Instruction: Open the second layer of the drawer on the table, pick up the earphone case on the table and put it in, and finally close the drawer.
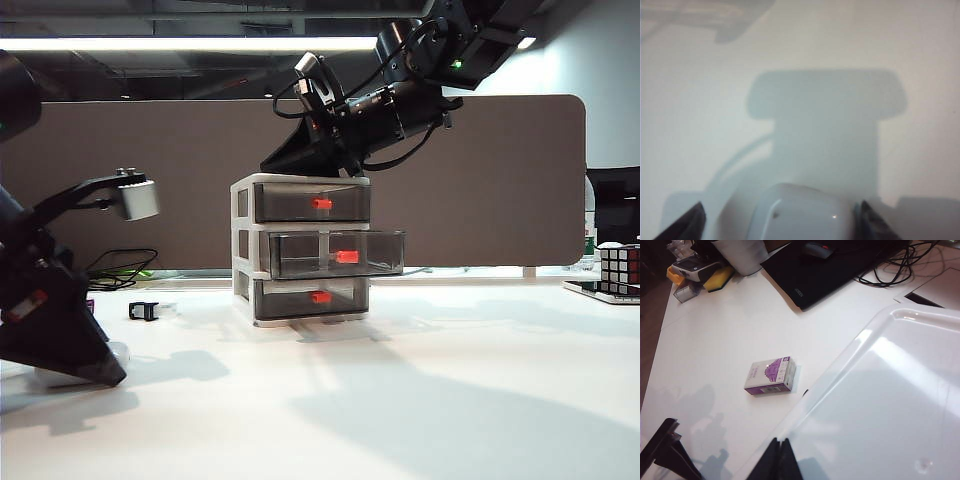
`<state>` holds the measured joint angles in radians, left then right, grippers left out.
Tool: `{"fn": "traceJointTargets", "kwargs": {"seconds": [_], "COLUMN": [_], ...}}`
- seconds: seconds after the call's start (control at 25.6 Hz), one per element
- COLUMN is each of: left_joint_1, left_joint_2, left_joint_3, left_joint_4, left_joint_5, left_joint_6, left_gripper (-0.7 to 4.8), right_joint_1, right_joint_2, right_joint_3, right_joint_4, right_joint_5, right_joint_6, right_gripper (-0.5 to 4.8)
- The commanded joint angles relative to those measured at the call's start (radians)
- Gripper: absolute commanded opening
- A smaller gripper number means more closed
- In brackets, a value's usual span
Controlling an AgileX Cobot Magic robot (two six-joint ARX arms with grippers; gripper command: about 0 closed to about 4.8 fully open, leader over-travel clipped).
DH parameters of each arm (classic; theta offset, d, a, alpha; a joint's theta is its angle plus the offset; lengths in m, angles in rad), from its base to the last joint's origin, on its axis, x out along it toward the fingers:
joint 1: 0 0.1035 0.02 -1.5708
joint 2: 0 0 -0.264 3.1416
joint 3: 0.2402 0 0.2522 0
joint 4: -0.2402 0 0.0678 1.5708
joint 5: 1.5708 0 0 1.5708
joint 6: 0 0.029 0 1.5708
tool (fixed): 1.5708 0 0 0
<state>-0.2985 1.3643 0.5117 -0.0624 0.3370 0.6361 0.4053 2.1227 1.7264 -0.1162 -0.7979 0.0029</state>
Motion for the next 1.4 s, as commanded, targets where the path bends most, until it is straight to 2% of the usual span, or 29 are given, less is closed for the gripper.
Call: {"fn": "traceJointTargets", "kwargs": {"seconds": [0.04,0.19,0.31,0.55,0.66,0.7,0.82,1.05,1.25,1.4], "left_joint_1": [0.002,0.002,0.002,0.002,0.002,0.002,0.002,0.002,0.001,0.000], "left_joint_2": [0.006,0.006,0.006,0.006,0.006,0.006,0.006,0.001,-0.036,-0.074], "left_joint_3": [-0.003,-0.003,-0.003,-0.003,-0.003,-0.003,-0.003,-0.002,0.040,0.106], "left_joint_4": [-0.057,-0.094,-0.114,-0.125,-0.125,-0.123,-0.119,-0.058,-0.063,-0.069], "left_joint_5": [-0.004,-0.011,-0.011,-0.013,-0.024,-0.024,-0.026,-0.037,-0.044,-0.011], "left_joint_6": [0.021,0.021,0.018,0.018,0.012,0.010,0.010,-0.069,-0.095,-0.102], "left_gripper": [3.89,3.88,3.29,2.95,2.09,1.41,0.63,0.52,0.52,0.52], "right_joint_1": [0.001,0.001,0.001,0.001,0.001,0.001,0.001,0.001,0.001,0.001], "right_joint_2": [0.023,0.023,0.023,0.023,0.023,0.023,0.023,0.023,0.023,0.023], "right_joint_3": [-0.018,-0.018,-0.018,-0.018,-0.018,-0.018,-0.018,-0.018,-0.018,-0.018], "right_joint_4": [-0.100,-0.100,-0.100,-0.098,-0.096,-0.095,-0.096,-0.093,-0.091,-0.088], "right_joint_5": [0.010,0.010,0.010,0.010,0.010,0.011,0.011,0.011,0.014,0.014], "right_joint_6": [0.011,0.011,0.011,0.011,0.011,0.010,0.004,0.003,0.003,0.004], "right_gripper": [-0.05,-0.05,-0.05,-0.05,-0.05,-0.05,-0.05,-0.05,-0.05,-0.05]}}
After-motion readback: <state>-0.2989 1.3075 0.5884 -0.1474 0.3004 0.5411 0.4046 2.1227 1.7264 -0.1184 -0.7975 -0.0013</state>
